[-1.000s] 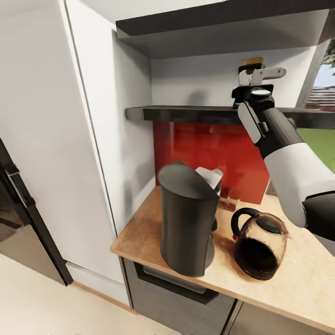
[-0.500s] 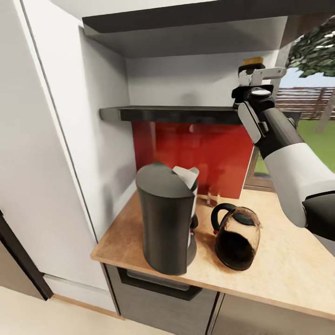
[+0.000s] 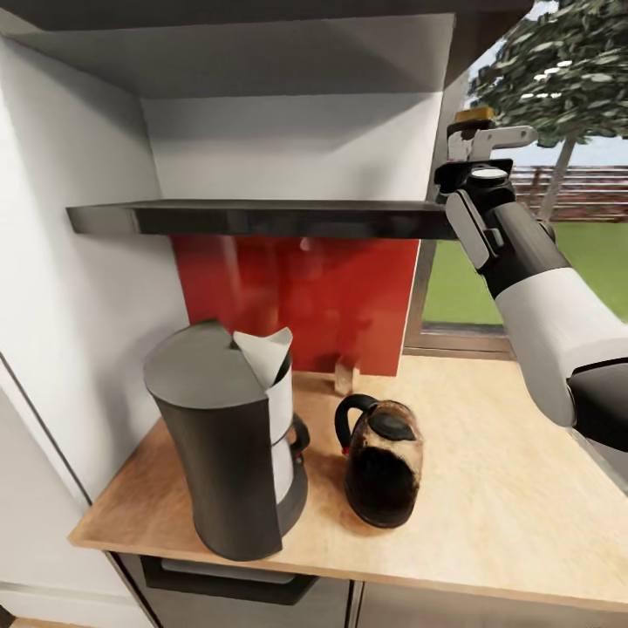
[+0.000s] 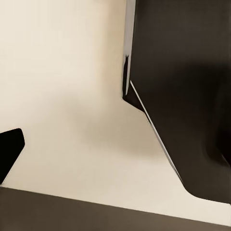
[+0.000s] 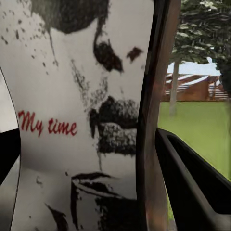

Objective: Set up a coffee station on the kitchen countertop: keep the coffee maker on the countertop, move the bottle of coffee from the kitchen shelf to the counter next to the coffee maker, place a paper coffee filter on top of the coffee maker, put the saucer next to the coffee maker with the coffee cup on the saucer, and place the electric kettle next to the coffee maker.

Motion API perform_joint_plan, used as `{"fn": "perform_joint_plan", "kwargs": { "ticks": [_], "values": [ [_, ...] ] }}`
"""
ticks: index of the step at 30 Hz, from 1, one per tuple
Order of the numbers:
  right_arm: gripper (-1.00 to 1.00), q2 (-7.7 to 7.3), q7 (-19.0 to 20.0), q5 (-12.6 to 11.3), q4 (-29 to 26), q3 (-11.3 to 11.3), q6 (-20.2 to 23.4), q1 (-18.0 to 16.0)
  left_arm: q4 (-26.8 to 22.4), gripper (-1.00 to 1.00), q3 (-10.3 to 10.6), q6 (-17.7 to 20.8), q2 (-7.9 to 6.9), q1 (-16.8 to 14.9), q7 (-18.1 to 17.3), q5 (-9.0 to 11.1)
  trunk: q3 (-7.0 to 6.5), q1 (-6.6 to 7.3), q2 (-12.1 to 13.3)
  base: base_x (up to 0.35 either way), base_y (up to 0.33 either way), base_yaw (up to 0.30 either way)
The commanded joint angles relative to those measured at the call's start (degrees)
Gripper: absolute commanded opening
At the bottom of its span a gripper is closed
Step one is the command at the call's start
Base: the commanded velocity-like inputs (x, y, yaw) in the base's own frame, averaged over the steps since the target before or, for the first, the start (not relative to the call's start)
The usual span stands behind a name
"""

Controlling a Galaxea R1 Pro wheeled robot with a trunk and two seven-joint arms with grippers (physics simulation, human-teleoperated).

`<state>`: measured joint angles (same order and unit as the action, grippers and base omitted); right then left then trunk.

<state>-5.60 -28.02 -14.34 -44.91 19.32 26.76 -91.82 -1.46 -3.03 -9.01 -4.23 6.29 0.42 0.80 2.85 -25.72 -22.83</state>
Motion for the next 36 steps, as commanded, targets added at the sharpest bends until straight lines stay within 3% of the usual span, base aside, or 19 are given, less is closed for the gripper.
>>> {"fn": "perform_joint_plan", "kwargs": {
  "ticks": [1, 19, 21, 23, 29, 31, 32, 36],
  "values": [
    [-1.0, -0.11, -0.6, -1.0, 0.0, 0.4, 0.3, -0.1, -0.1, 1.0, -0.3, -0.1, 0.01, 0.0, 0.0, 0.1, 0.13, -0.06, -0.1, 0.173, -0.234, -0.245],
    [-1.0, -0.28, -0.6, -0.9, -0.1, 0.3, 0.3, -0.1, -0.1, 1.0, -0.3, -0.1, -0.06, 0.0, 0.1, 0.1, 0.13, -0.06, -0.1, 0.07, -0.264, -0.197],
    [-1.0, -1.95, -0.4, -0.9, 0.2, 0.3, 0.3, -0.1, 0.0, 1.0, -0.3, -0.1, -0.19, 0.0, 0.1, 0.1, 0.13, -0.06, -0.1, -0.144, -0.168, -0.016],
    [-1.0, -5.7, 0.2, -1.1, 0.5, 0.3, 0.3, -0.1, 0.0, 1.0, -0.3, -0.1, -0.42, 0.1, 0.1, 0.2, 0.13, -0.06, -0.1, -0.035, -0.038, -0.003],
    [-1.0, -9.52, 5.7, -1.0, 1.0, 0.4, 0.3, 0.1, 0.0, 1.0, -0.4, -0.1, -0.51, 0.1, 0.1, 0.2, 0.13, -0.06, -0.1, -0.007, -0.007, -0.001],
    [-1.0, -10.91, 8.9, -1.0, 1.0, 0.4, 0.3, 0.6, 0.0, 1.0, -0.4, -0.1, -0.51, 0.1, 0.1, 0.2, 0.13, -0.06, -0.1, -0.001, -0.001, 0.0],
    [-1.0, -12.66, 13.9, -1.0, 1.0, 0.3, 0.3, 2.2, 0.0, 1.0, -0.4, -0.1, -0.56, 0.1, 0.1, 0.2, 0.13, -0.06, -0.1, 0.0, 0.0, 0.0],
    [-1.0, -16.4, 21.6, -1.0, 1.0, 0.3, -0.9, 5.1, 0.0, 1.0, -0.4, -0.2, -0.6, 0.1, 0.1, 0.2, 0.13, -0.06, -0.1, 0.0, 0.0, 0.0]
  ]
}}
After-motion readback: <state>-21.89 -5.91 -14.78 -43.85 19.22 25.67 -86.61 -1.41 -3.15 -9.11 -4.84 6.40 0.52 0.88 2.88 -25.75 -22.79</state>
